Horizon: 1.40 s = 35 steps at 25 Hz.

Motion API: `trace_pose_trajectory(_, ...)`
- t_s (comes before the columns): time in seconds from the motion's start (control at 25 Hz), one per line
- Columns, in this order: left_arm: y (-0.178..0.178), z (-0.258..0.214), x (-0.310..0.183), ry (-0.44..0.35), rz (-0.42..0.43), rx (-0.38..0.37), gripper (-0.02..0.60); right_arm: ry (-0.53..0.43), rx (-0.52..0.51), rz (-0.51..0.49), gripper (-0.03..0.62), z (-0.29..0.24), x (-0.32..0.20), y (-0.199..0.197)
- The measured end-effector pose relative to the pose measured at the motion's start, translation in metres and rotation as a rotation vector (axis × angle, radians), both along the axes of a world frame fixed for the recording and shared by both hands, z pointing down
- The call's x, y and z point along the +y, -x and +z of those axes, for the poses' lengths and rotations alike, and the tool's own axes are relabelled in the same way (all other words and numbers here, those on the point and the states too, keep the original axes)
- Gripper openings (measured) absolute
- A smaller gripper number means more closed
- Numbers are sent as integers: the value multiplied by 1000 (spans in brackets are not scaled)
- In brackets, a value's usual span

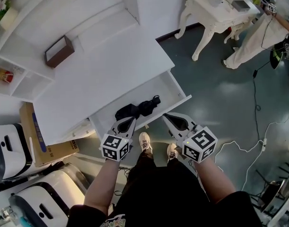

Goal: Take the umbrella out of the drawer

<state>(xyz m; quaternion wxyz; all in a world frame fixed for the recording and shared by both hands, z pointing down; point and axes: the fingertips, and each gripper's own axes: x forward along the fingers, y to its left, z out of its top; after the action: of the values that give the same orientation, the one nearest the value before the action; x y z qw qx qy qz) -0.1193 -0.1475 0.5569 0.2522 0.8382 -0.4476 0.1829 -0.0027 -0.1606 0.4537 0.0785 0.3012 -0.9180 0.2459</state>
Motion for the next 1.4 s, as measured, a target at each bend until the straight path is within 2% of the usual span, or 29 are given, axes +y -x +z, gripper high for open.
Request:
trace_pose_trajectory(0.84,6,82,-35,126,161,-85,8,92,17,123,2,42,-21,12)
trace_pose_trajectory(1.0,4,98,-37,157,205,-104,81,101,21,148,2,46,-23,11)
trace_pose_trajectory(1.08,4,106,-38,167,227,-123,97,106,22,160,2,48,-24,10)
trace_pose_trajectory(1.2,1,123,-39,180,276,-176,152,116,25,176,2,53,-25,8)
trace_pose_trajectory(1.4,2,147,-41,196,365,-294,186,135,33,204,2,61,-25,4)
